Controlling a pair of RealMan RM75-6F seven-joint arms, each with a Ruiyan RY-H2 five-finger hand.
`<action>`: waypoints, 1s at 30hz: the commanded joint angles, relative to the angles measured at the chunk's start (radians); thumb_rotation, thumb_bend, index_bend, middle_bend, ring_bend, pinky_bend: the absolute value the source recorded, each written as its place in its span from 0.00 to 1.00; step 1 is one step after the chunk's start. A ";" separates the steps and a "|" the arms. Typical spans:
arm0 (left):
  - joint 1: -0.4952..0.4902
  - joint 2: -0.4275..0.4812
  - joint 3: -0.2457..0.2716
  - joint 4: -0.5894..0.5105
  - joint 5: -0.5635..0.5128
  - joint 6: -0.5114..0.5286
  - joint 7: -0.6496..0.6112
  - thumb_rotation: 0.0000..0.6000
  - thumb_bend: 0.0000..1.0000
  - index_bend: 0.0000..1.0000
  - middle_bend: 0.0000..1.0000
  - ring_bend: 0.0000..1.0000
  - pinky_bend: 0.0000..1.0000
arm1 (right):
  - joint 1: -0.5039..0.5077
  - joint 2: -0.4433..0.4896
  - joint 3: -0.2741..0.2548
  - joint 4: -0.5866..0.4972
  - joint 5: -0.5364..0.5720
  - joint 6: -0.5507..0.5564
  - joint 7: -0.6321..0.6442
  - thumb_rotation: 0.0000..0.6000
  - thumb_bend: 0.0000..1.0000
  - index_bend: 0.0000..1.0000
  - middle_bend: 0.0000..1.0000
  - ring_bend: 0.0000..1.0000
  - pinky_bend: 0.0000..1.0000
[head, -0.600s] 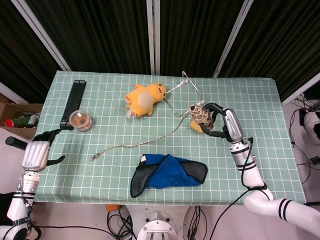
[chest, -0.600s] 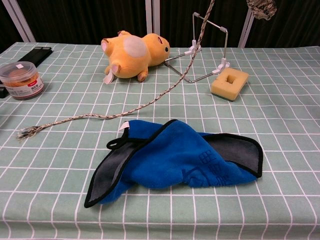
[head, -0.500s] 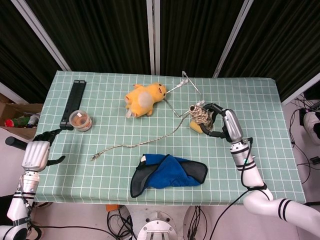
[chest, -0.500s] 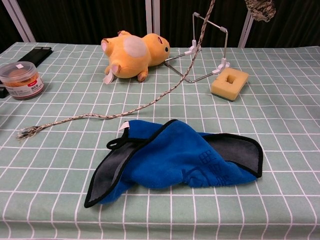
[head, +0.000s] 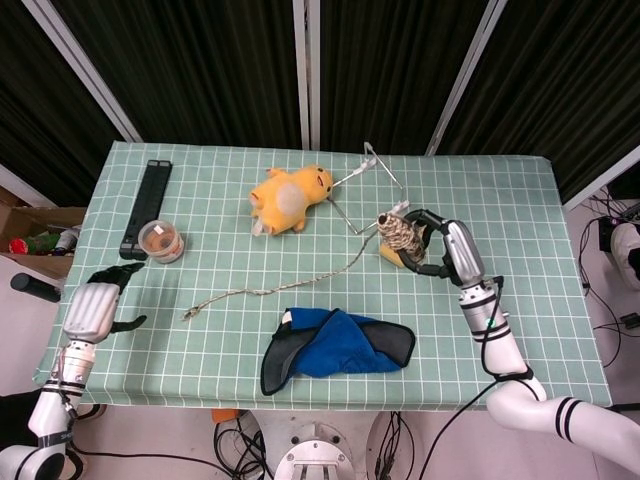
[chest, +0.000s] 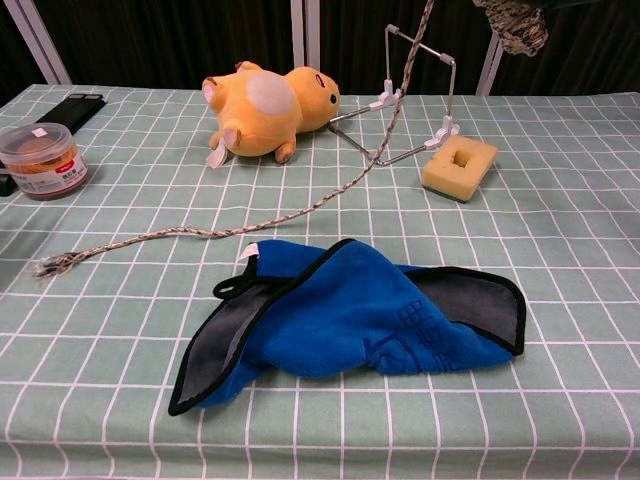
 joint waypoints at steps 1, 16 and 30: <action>-0.025 -0.024 0.004 -0.013 0.018 -0.020 0.031 1.00 0.12 0.24 0.24 0.22 0.31 | -0.001 -0.002 -0.004 0.002 -0.002 0.000 -0.001 1.00 0.64 0.78 0.62 0.56 0.72; -0.102 -0.150 -0.013 0.007 -0.042 -0.111 0.203 0.81 0.16 0.38 0.33 0.30 0.43 | -0.002 -0.002 -0.010 0.018 -0.010 0.010 -0.027 1.00 0.64 0.78 0.61 0.56 0.72; -0.121 -0.186 -0.001 0.043 -0.099 -0.139 0.329 0.77 0.21 0.45 0.31 0.31 0.44 | -0.005 -0.014 -0.015 0.031 -0.017 0.025 -0.028 1.00 0.65 0.78 0.60 0.56 0.72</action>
